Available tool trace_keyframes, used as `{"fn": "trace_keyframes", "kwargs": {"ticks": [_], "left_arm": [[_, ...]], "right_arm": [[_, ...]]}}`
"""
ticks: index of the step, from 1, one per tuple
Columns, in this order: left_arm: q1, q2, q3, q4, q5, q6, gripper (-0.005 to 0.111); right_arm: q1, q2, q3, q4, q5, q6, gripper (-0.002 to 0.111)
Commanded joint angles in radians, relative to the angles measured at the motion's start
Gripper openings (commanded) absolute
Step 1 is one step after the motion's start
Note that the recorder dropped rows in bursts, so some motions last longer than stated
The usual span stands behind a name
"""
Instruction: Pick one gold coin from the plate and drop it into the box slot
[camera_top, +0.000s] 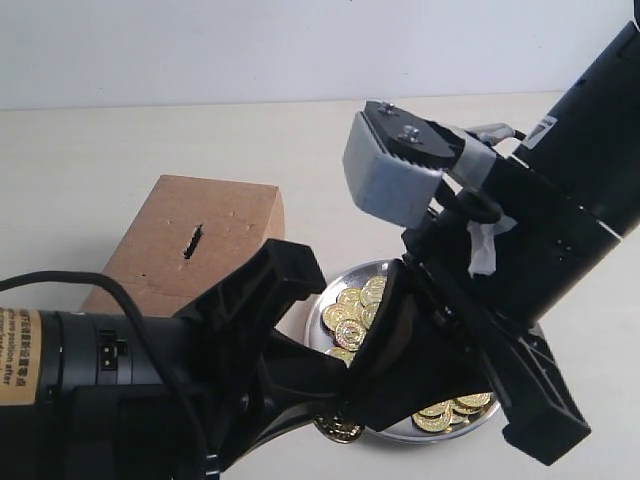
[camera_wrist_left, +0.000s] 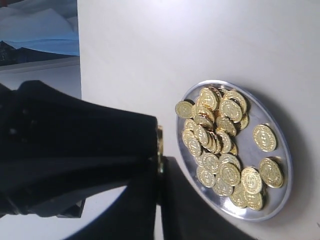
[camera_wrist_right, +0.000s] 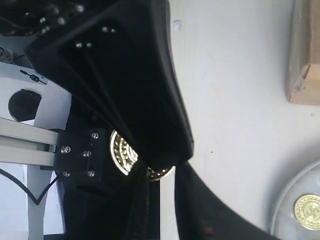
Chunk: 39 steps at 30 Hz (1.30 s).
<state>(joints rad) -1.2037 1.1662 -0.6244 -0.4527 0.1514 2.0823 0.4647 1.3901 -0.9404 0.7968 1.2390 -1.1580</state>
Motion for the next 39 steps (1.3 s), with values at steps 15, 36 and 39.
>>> {"fn": "trace_keyframes", "kwargs": {"ticks": [15, 36, 39], "left_arm": [[0.035, 0.004, 0.004, -0.008, -0.007, -0.087, 0.0], [0.62, 0.058, -0.2, 0.008, 0.152, -0.79, 0.0], [0.647, 0.066, -0.26, 0.061, 0.293, -0.97, 0.0]], "right_arm": [[0.001, -0.023, -0.006, -0.281, -0.158, 0.298, 0.046], [0.001, -0.197, -0.003, -0.269, -0.084, 0.404, 0.046], [0.001, -0.221, 0.015, -0.217, -0.098, 0.391, 0.046]]}}
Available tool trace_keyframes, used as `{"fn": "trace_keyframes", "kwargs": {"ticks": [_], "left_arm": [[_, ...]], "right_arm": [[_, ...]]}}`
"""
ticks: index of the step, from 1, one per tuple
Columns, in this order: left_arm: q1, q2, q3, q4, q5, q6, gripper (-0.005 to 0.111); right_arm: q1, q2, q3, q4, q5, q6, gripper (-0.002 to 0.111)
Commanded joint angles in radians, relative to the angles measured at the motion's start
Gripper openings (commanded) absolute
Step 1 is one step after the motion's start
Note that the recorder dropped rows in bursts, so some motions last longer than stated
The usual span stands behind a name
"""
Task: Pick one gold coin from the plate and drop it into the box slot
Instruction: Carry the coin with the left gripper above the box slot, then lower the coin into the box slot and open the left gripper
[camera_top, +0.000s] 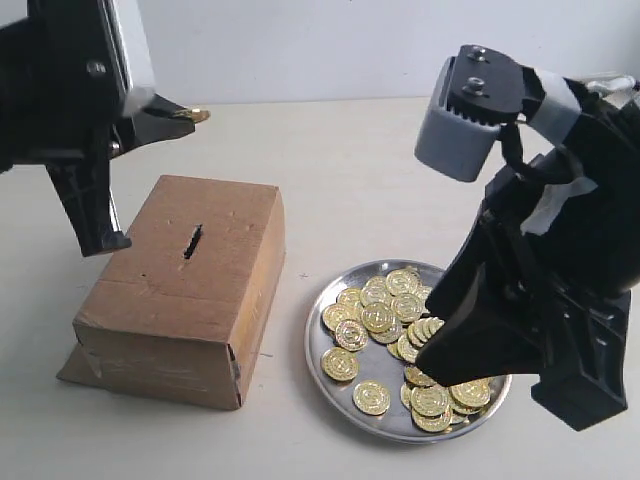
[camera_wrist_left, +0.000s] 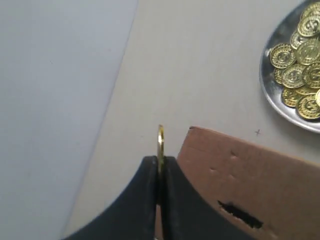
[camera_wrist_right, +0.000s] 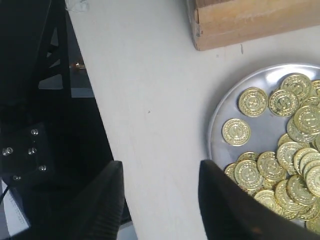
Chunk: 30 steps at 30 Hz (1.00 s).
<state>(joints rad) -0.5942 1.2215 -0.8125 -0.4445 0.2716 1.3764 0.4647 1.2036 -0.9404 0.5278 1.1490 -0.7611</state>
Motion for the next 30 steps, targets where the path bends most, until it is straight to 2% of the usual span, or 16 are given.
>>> {"fn": "trace_keyframes", "kwargs": {"ticks": [1, 3, 4, 6, 11, 16, 20, 25, 30], "left_arm": [[0.038, 0.012, -0.092, 0.08, 0.221, -0.333, 0.0], [0.038, 0.013, -0.122, 0.141, 0.295, -0.454, 0.0], [0.038, 0.027, -0.162, 0.237, 0.38, -0.659, 0.0], [0.038, 0.054, -0.204, 0.288, 0.465, -0.828, 0.0], [0.038, 0.169, -0.32, 0.294, 0.652, -1.081, 0.0], [0.038, 0.387, -0.41, 0.294, 0.906, -1.202, 0.0], [0.038, 0.469, -0.464, 0.289, 0.929, -1.278, 0.0], [0.038, 0.588, -0.625, 0.273, 0.949, -1.445, 0.0], [0.038, 0.63, -0.658, 0.308, 0.949, -1.549, 0.0]], "right_arm": [[0.001, -0.04, 0.024, 0.069, -0.022, -0.022, 0.046], [0.001, -0.042, 0.037, 0.087, -0.047, -0.039, 0.046], [0.001, -0.042, 0.05, 0.095, -0.055, -0.041, 0.046], [0.001, -0.042, 0.067, 0.105, -0.076, -0.041, 0.046], [0.001, -0.042, 0.089, 0.13, -0.072, -0.041, 0.046], [0.001, -0.042, 0.096, 0.13, -0.06, -0.039, 0.046], [0.001, -0.042, 0.096, 0.133, -0.038, -0.039, 0.046], [0.001, -0.042, 0.096, 0.147, -0.035, -0.039, 0.046], [0.001, -0.042, 0.096, 0.147, -0.03, -0.041, 0.046]]}}
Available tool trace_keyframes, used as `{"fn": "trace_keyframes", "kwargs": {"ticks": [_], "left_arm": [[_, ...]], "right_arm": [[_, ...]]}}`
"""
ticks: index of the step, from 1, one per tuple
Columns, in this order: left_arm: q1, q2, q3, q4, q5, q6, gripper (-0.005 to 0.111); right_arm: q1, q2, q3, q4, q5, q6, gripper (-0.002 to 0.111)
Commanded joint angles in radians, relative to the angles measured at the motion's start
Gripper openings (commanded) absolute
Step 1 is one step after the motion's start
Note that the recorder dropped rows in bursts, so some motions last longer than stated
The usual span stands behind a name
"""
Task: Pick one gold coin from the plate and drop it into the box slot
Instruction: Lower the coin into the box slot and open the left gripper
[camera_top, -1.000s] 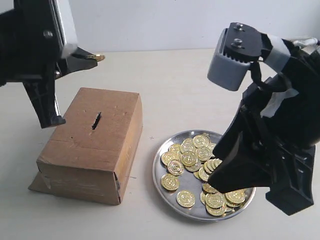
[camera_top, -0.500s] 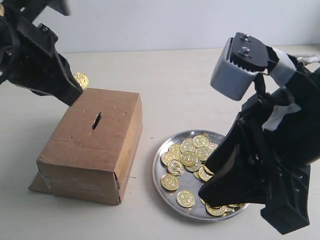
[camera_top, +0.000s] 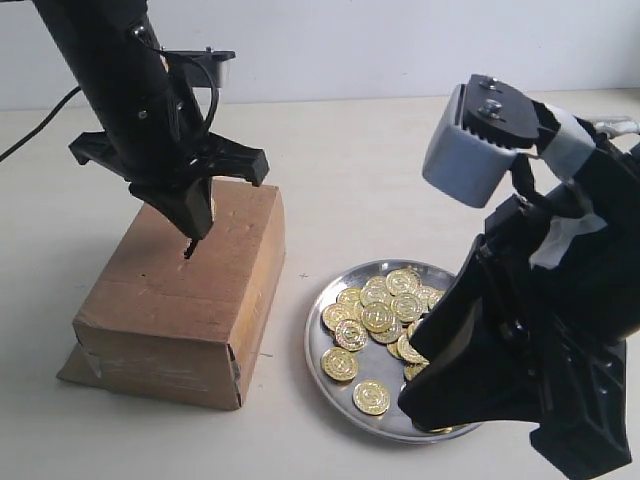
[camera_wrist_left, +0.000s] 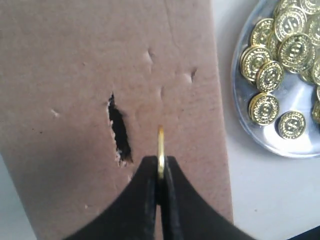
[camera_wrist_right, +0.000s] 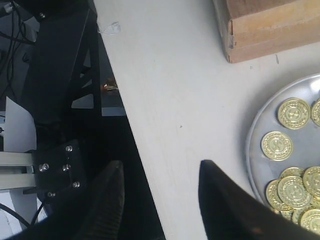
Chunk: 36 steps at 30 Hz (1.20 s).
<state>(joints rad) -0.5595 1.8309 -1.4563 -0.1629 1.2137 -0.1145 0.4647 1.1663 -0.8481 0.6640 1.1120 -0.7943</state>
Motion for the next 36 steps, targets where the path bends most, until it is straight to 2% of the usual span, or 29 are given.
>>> {"fn": "trace_keyframes", "kwargs": {"ticks": [1, 9, 16, 36], "left_arm": [[0.003, 0.028, -0.014, 0.045, 0.007, -0.073, 0.0], [0.003, 0.041, -0.014, 0.149, 0.007, -0.097, 0.0], [0.003, 0.043, -0.006, 0.081, 0.007, -0.068, 0.0], [0.001, 0.049, 0.033, 0.074, 0.007, -0.045, 0.0]], "right_arm": [[0.001, -0.005, 0.004, 0.011, 0.007, -0.008, 0.046], [0.001, -0.005, 0.004, 0.011, 0.007, -0.008, 0.046], [0.001, -0.005, 0.004, 0.011, 0.007, -0.013, 0.046], [0.001, -0.005, 0.004, 0.012, 0.007, -0.013, 0.046]]}}
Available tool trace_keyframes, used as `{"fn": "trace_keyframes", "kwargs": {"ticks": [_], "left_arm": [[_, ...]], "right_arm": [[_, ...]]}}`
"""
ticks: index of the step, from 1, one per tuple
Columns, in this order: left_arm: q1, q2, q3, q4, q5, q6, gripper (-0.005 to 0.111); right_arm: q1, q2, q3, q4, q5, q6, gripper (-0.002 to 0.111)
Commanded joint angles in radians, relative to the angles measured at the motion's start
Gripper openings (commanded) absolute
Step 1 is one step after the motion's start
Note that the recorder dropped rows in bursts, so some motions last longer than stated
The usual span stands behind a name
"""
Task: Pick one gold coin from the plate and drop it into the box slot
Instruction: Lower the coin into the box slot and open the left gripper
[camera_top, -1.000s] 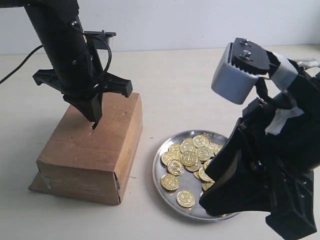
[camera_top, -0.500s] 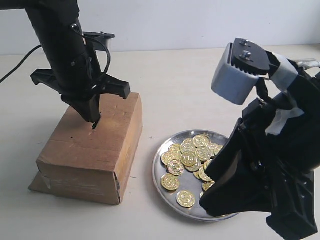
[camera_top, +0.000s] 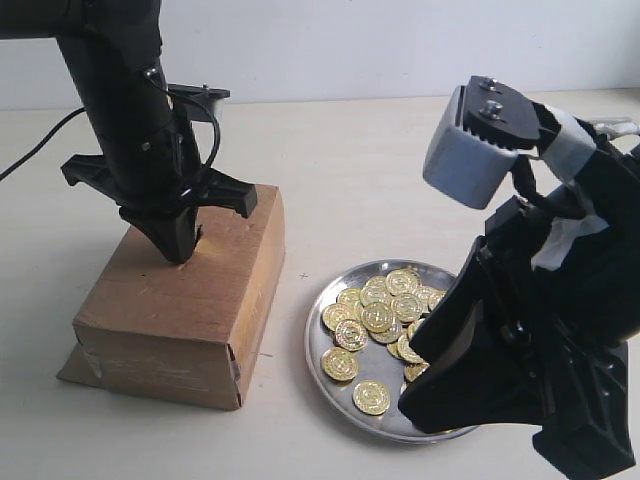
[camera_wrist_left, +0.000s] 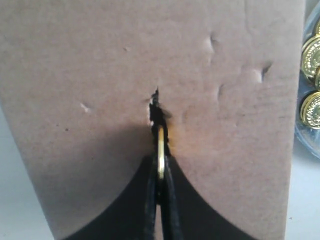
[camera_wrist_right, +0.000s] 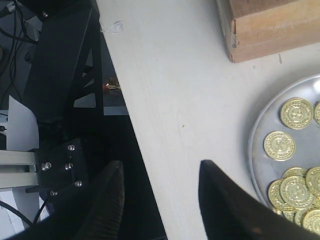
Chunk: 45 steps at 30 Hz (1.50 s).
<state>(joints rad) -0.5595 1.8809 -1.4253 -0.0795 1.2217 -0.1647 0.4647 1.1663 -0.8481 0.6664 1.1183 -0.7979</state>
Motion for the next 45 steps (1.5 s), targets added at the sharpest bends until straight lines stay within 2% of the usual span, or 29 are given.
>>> {"fn": "trace_keyframes", "kwargs": {"ticks": [1, 13, 39, 41, 45], "left_arm": [[0.001, -0.001, 0.003, -0.01, -0.001, 0.005, 0.0], [0.001, -0.001, 0.003, -0.069, -0.001, 0.056, 0.0], [0.001, -0.001, 0.003, -0.034, -0.001, 0.069, 0.0], [0.001, -0.001, 0.003, -0.036, -0.001, 0.078, 0.005], [0.001, -0.001, 0.003, -0.036, -0.001, 0.082, 0.023]], "right_arm": [[0.001, -0.005, 0.004, 0.01, 0.0, -0.009, 0.046], [0.001, -0.005, 0.004, 0.01, 0.0, -0.011, 0.046], [0.001, -0.005, 0.004, 0.01, 0.0, -0.011, 0.046], [0.001, -0.005, 0.004, 0.01, 0.0, -0.011, 0.046], [0.001, -0.005, 0.004, 0.01, 0.0, -0.011, 0.046]]}}
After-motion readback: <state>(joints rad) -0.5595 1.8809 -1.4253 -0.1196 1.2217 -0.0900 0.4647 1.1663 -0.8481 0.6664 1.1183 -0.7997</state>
